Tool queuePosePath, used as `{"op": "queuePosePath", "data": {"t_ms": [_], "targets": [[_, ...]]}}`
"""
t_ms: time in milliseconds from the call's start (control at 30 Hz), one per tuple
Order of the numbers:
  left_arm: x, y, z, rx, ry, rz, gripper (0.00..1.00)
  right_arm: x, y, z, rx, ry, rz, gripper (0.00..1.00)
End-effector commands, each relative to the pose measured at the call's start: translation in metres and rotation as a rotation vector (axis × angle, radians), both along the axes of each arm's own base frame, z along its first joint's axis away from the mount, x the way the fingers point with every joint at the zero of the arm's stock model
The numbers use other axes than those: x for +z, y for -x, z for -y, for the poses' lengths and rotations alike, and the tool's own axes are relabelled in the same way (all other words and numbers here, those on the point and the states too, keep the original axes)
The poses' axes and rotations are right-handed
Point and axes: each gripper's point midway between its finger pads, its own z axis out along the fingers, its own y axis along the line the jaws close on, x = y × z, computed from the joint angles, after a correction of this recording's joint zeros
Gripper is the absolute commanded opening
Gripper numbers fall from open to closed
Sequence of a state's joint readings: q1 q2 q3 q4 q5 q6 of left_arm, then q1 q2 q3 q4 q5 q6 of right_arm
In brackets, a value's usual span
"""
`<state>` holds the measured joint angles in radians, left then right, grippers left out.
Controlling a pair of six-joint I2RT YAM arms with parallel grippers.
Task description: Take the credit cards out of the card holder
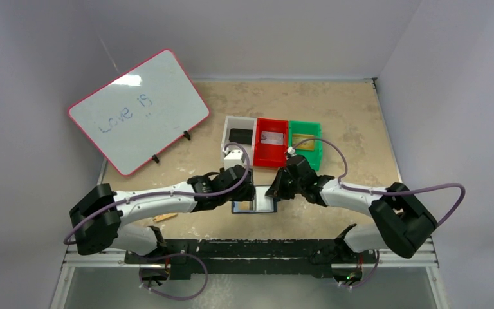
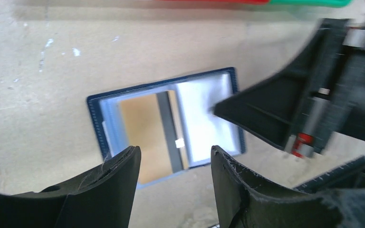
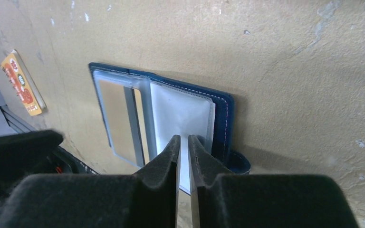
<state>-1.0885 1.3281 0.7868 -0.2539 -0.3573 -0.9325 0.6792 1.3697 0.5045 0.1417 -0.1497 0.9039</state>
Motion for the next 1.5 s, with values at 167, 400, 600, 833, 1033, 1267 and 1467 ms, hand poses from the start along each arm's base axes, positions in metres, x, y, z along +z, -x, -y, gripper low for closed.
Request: {"op": "queuePosePath", "data": {"t_ms": [167,400,600,833,1033,1267,1467], "targets": [[-0.045,-0.001,-0.002,0.045,-0.077,-0.096,0.51,0.022,-0.005,-0.011,0.043,-0.088,0.084,0.14],[-0.063,0.001,-0.008,0.050,-0.130,-0.123,0.39,0.026,-0.009,-0.022,0.079,-0.131,0.112,0.15],[-0.066,0.002,-0.011,0.048,-0.151,-0.123,0.35,0.020,-0.011,-0.025,0.087,-0.120,0.092,0.19],[-0.069,0.002,-0.013,0.055,-0.162,-0.125,0.33,0.018,-0.012,-0.021,0.091,-0.085,0.097,0.24],[-0.068,0.002,-0.015,0.058,-0.153,-0.119,0.35,0.024,0.001,-0.047,0.189,-0.245,0.094,0.32],[-0.077,0.008,-0.016,0.046,-0.158,-0.142,0.36,0.008,-0.003,-0.049,0.144,-0.225,0.042,0.32],[-0.081,0.013,-0.023,0.045,-0.162,-0.151,0.37,0.001,0.005,-0.047,0.132,-0.259,0.015,0.25]]}}
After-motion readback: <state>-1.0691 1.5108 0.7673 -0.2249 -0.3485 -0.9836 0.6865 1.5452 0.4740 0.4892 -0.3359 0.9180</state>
